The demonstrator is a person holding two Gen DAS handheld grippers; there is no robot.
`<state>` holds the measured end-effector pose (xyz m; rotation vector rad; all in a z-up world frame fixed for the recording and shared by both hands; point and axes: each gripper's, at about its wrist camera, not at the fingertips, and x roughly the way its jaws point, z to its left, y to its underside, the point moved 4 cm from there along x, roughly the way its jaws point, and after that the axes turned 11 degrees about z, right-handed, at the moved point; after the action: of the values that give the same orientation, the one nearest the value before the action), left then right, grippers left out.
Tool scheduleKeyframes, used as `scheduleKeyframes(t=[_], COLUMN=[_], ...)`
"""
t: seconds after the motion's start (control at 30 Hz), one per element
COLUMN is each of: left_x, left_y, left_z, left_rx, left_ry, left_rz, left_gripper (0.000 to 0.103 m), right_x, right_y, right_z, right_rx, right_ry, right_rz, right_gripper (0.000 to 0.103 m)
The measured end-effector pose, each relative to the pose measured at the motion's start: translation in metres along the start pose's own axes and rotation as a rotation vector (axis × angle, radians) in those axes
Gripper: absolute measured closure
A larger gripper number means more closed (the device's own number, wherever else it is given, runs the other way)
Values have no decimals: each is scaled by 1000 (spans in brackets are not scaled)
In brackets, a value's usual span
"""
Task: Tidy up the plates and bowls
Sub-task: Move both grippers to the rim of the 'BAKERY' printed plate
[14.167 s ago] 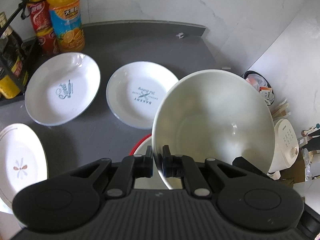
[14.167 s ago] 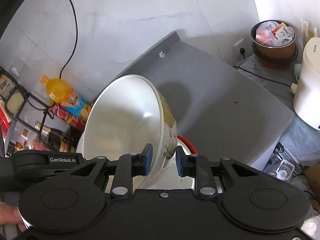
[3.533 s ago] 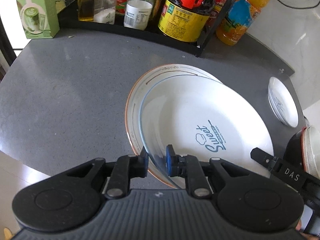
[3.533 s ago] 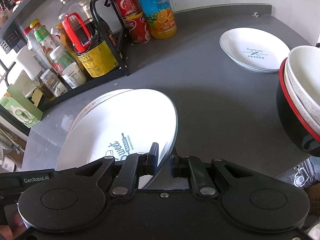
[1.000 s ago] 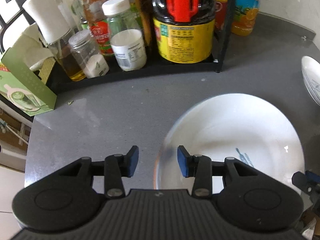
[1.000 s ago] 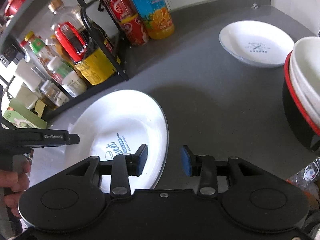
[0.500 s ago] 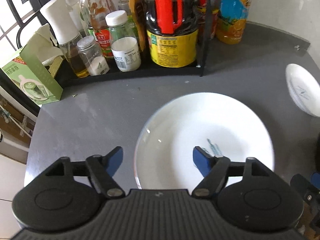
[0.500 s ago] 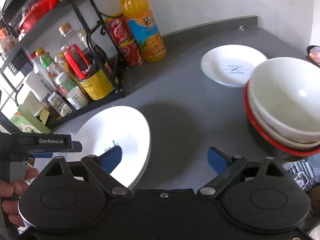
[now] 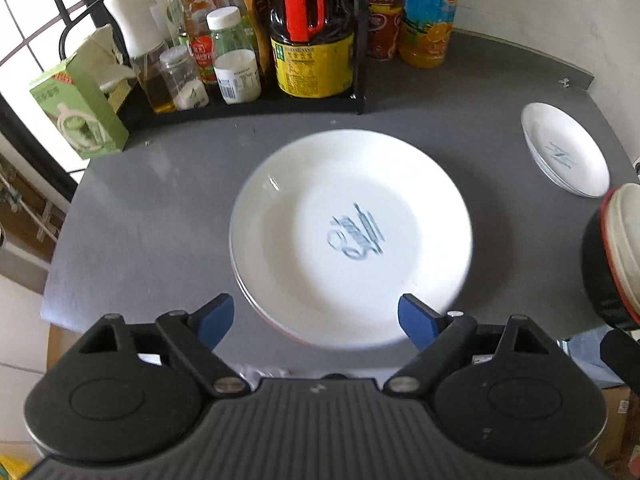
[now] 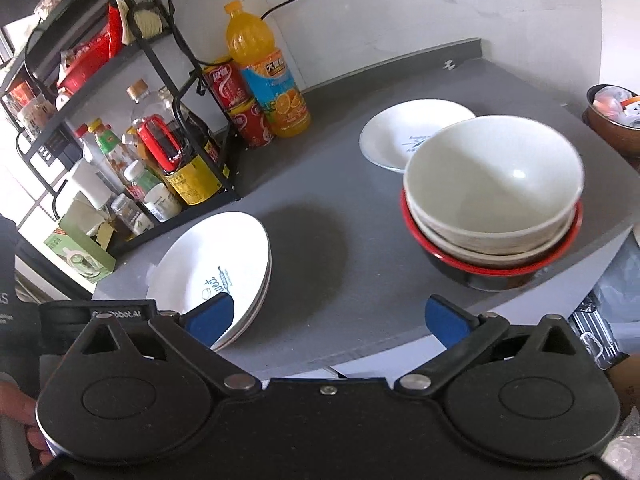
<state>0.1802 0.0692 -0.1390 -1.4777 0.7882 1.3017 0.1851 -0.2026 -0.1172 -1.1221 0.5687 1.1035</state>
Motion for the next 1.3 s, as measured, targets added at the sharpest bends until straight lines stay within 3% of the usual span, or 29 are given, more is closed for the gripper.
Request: scheduleKeyframes(t=[0.33, 0.4, 0.63, 0.8, 0.93, 1.07, 1.3], left_x=[-33, -40, -49, -45, -37, -28, -5], left_y=[11, 9, -2, -22, -43, -67, -105], left_z=[-30, -35, -58, -78, -99, -120, -155], left_rx=[21, 26, 39, 38, 54, 43, 61], left_ry=[26, 40, 98, 155, 157, 210, 213], left_rz=[-50, -67, -75, -76, -102, -87, -41], left_gripper=[7, 1, 0, 0, 0, 0, 0], right_x=[-31, -34, -42, -47, -42, -28, -3], right_y=[-10, -14, -38, -66, -91, -115, -151], right_z=[-19, -22, -32, -42, -58, -68, -89], right_rx=[27, 28, 16, -4, 1, -2, 21], right_ry=[-17, -33, -30, -10, 20, 36, 36], right_rz=[-62, -71, -105, -133, -121, -106, -66], right_gripper=[0, 0, 0, 0, 0, 0, 0])
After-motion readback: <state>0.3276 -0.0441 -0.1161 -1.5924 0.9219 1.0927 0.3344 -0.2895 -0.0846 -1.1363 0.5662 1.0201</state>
